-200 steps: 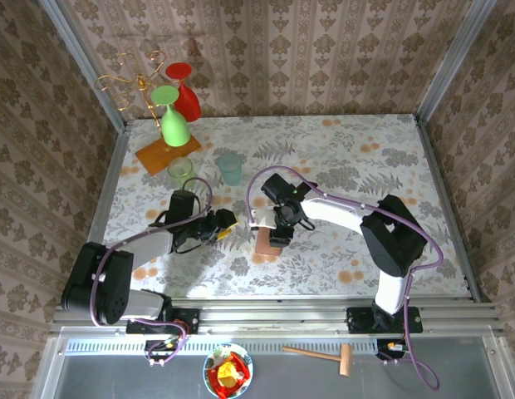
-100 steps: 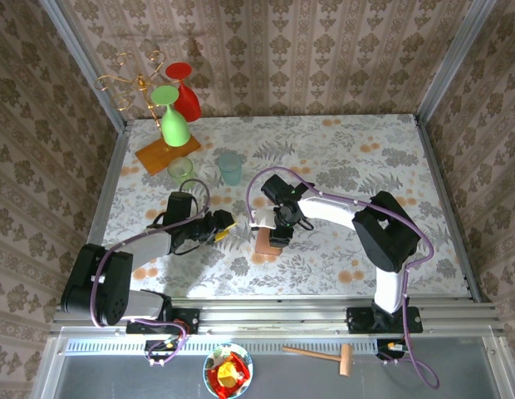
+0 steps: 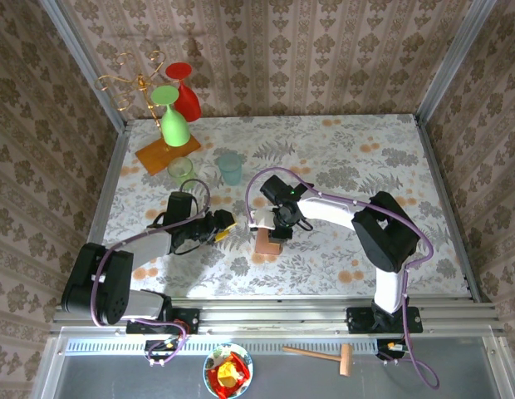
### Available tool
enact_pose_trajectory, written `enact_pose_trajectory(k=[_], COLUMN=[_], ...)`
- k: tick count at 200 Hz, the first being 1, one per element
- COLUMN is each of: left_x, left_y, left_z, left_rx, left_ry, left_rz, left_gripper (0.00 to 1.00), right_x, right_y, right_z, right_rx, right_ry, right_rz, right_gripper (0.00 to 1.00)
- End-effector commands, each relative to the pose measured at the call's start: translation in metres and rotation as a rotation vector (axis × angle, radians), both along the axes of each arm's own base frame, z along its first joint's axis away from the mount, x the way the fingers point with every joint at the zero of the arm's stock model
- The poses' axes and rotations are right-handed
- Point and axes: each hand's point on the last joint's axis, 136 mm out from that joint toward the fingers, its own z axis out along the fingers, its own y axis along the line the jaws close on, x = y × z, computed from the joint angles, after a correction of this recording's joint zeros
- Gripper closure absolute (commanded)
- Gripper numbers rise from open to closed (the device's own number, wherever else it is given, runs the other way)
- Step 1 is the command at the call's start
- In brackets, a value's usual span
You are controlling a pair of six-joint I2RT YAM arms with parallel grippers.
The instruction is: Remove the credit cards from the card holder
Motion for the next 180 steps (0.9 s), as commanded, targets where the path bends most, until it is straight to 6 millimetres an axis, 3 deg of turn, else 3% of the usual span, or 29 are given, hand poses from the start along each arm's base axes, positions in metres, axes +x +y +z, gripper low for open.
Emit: enact_pose_trajectory(k=[1,63,104,152,180], left_x=[0.004,0.01,0.01,0.013,0.017], left_y=[-0.003,-0.011,-0.019,-0.027,-0.027], left_z=[0.006,0.013,0.012,0.009,0.005], left_rx=[-0.008,-0.009,0.0,0.005,0.009], left_ry=[-0.012,-0.022,-0.016,-0.009,-0.003], left_rz=[-0.026,-0.04,-0.058,-0.072,-0.076], left_gripper=[0.42,0.42,0.42,0.42,0.42], right_x=[-0.008,-0.013,-0.012,-0.01,-0.003], right_y=[-0.004,0.015,0.022,0.008,0.009], right_z=[-0.013,0.007,0.029,0.048,0.066], right_rx=[-0.033,0.071,0.177,0.223,0.311], right_ry=[0.018,-0.039,-0.092,-0.099,-0.049], right_rz=[0.001,-0.011,-0.076,-0.289,-0.548], right_gripper=[0.81,0.88,0.87,0.66,0.59])
